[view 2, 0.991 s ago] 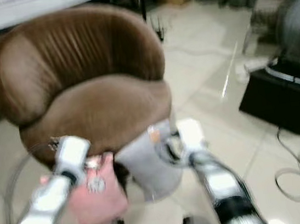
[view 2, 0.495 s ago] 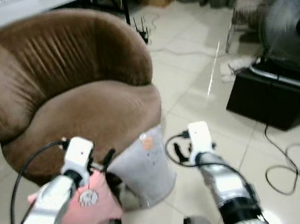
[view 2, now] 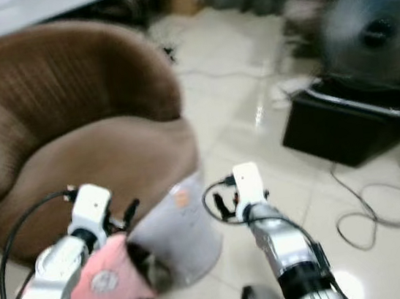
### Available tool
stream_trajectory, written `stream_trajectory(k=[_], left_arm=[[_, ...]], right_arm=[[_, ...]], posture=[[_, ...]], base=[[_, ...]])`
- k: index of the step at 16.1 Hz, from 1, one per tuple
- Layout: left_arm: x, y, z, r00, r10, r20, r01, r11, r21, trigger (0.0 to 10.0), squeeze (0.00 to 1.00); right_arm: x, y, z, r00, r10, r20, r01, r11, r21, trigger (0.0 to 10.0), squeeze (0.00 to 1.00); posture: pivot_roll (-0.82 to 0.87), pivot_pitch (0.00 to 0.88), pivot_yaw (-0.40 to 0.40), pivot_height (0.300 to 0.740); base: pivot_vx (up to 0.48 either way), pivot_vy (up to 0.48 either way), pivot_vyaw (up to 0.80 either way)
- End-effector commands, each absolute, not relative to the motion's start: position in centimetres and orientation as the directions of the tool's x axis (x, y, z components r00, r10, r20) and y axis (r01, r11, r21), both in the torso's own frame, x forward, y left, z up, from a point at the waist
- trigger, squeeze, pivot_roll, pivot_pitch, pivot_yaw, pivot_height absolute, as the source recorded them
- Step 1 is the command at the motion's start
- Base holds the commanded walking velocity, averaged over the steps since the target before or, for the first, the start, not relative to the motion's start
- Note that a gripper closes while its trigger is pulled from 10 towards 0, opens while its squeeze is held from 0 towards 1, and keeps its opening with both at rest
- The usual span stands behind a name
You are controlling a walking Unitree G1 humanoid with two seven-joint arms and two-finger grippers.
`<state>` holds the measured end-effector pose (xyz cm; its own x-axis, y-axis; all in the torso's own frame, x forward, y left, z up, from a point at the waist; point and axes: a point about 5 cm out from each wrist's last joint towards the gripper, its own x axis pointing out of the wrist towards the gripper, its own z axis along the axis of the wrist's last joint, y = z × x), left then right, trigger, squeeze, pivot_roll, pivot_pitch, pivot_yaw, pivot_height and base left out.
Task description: Move the pillow to the sofa from floor
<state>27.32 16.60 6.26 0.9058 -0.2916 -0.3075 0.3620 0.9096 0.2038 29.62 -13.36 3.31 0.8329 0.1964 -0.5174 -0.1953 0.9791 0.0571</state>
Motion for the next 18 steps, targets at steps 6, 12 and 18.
stream_trajectory(k=[6, 12, 18], left_arm=[[27.42, 15.82, 6.51, 0.908, -0.307, -0.285, 0.37, 0.906, 0.203, 10.0, 0.0], [27.42, 15.93, 6.52, 0.911, -0.3, -0.283, 0.363, 0.908, 0.208, 10.0, 0.0], [27.62, 16.32, 6.22, 0.916, -0.267, -0.301, 0.342, 0.911, 0.232, 10.0, 0.0]], right_arm=[[30.21, -14.25, 3.58, 0.829, 0.185, -0.528, -0.212, 0.977, 0.011, 10.0, 0.0], [30.12, -14.06, 3.58, 0.821, 0.227, -0.523, -0.241, 0.97, 0.041, 10.0, 0.0], [30.09, -14.03, 3.63, 0.813, 0.255, -0.523, -0.255, 0.964, 0.074, 10.0, 0.0]], posture=[[0.1, 0.0, -0.019, 0.633], [0.09, 0.0, -0.015, 0.633], [0.09, 0.0, -0.012, 0.633]], base=[[0.285, 0.0, -0.08], [0.279, 0.0, 0.0], [0.044, 0.0, 0.0]])
